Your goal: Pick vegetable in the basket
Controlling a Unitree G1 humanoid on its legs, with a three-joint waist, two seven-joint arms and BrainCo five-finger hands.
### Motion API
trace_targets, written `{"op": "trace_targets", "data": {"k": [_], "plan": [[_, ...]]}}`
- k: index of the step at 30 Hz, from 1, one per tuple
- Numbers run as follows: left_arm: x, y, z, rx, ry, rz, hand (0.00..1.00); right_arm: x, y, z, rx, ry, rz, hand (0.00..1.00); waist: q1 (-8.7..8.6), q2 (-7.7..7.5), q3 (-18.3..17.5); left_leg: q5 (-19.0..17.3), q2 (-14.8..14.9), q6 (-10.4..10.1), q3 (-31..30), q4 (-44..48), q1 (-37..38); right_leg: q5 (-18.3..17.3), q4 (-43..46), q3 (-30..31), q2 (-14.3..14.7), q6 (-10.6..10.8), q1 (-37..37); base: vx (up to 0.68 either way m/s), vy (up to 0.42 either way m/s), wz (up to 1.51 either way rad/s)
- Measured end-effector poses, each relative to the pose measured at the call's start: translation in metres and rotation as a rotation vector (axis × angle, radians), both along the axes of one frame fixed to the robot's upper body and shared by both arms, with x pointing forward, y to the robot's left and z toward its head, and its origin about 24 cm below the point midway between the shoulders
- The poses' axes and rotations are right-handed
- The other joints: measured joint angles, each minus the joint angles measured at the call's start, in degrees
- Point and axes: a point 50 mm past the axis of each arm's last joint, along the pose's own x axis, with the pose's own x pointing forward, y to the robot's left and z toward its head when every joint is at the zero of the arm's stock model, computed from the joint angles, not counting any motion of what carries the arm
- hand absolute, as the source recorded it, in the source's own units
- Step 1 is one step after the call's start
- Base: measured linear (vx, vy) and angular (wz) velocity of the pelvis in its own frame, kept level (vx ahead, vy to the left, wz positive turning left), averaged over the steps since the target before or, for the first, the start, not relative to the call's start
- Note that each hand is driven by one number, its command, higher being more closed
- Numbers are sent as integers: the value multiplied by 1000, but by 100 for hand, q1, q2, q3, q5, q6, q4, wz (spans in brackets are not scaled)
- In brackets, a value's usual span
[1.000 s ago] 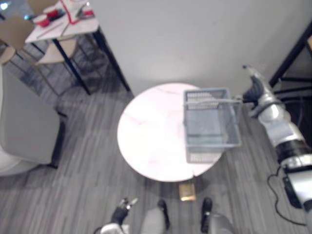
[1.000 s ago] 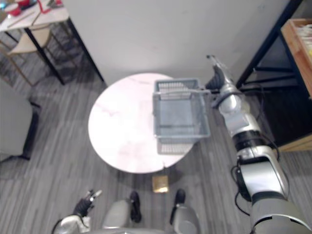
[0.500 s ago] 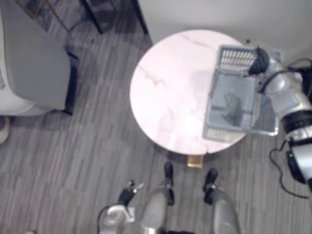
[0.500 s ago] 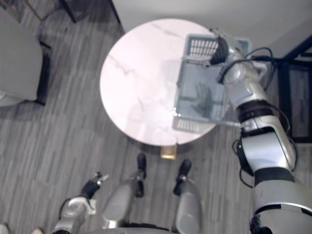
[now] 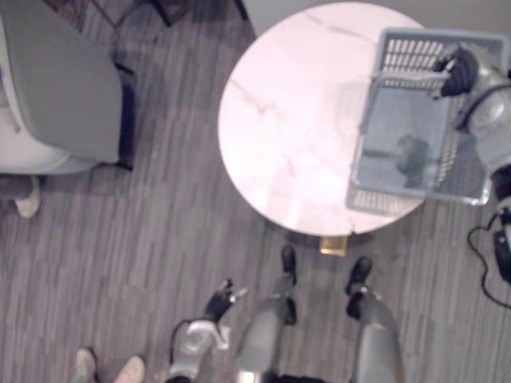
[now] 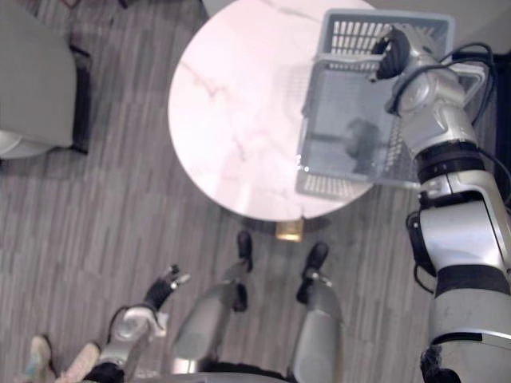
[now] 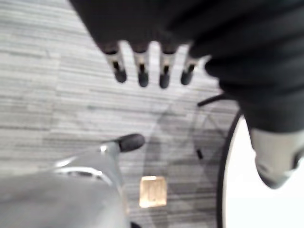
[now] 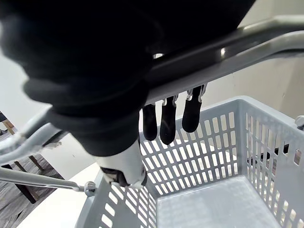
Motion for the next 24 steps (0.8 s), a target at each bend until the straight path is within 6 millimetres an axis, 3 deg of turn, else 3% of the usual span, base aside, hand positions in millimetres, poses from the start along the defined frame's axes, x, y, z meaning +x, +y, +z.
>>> {"op": "trace_targets", "data": {"k": [6,8,10,12,13,15,16,17,18,19,20,21,22,23,24], "plan": [[-1,-1,4,-1,-49,-13,0,2,0,-20,-3,75,28,100,4,0,4,-177,-30,-7,338,56,423,161,-302,406,106,114,368,59,15,-30],[-13,2,1,-14,-39,1,0,7,5,-38,6,129,49,100,59,-74,-2,-810,21,32,315,1022,420,284,-596,893,255,170,636,59,-19,-104],[-34,5,-6,-26,1,41,0,11,21,-56,26,172,118,100,172,-116,-16,-1475,167,-15,-333,1930,366,502,-1068,1507,504,188,885,56,8,-171],[-43,4,-11,-39,28,51,0,9,25,-64,85,153,166,100,112,-131,-74,-1947,273,-178,-453,2171,373,773,-1444,1822,691,212,964,36,79,-138],[-42,4,-10,-37,26,42,0,6,20,-72,124,151,161,100,67,-206,-104,-1975,270,-158,-338,2204,372,861,-1575,1880,700,233,978,48,71,-90],[-29,1,-5,-23,-3,-21,0,-9,-1,-114,297,177,106,100,-171,-441,-222,-2169,290,-134,-62,2352,545,1225,-1932,2078,717,351,1229,50,47,-61],[-25,-1,-4,-17,-5,-43,0,-14,-6,-128,322,199,86,100,-197,-477,-240,-2214,295,-132,-12,2360,649,1233,-1926,2119,734,361,1285,42,52,-79],[-20,-4,-2,-3,-12,-82,0,-27,-11,-161,401,249,52,100,-260,-579,-304,-2298,321,-126,139,2354,901,1239,-1845,2183,790,366,1373,40,26,-88],[-18,-3,-2,16,-5,-107,0,-41,-8,-194,452,301,38,100,-397,-692,-404,-2342,348,-114,238,2338,1093,1238,-1691,2187,847,366,1377,36,14,-90],[-16,-3,-1,21,-1,-114,0,-48,-6,-207,464,326,36,100,-482,-740,-429,-2348,356,-104,297,2332,1178,1239,-1594,2165,874,366,1363,26,7,-90],[-12,0,-1,33,11,-120,0,-64,-1,-232,499,375,32,100,-641,-864,-503,-2381,367,-47,484,2290,1349,1312,-1424,2015,925,267,1279,-14,12,-110],[-9,4,-1,45,18,-114,0,-78,4,-252,545,397,22,100,-739,-985,-672,-2379,381,-28,854,2165,1432,1639,-1611,1896,1016,-10,1194,-52,-7,-133],[-9,4,-1,41,21,-105,0,-84,7,-260,570,405,17,100,-721,-1013,-766,-2375,501,37,1104,2038,1463,1612,-1633,1769,1039,-172,1143,-76,-23,-153],[-6,10,1,46,18,-85,0,-93,10,-273,602,416,-2,100,-791,-1107,-811,-2392,523,52,1475,1945,1567,633,-505,952,909,-547,799,-64,-25,-134],[-6,11,1,49,20,-85,0,-102,6,-283,625,425,-37,100,-834,-1164,-831,-2404,501,51,1705,2037,1649,71,423,352,651,-582,638,-41,-2,-132]]}}
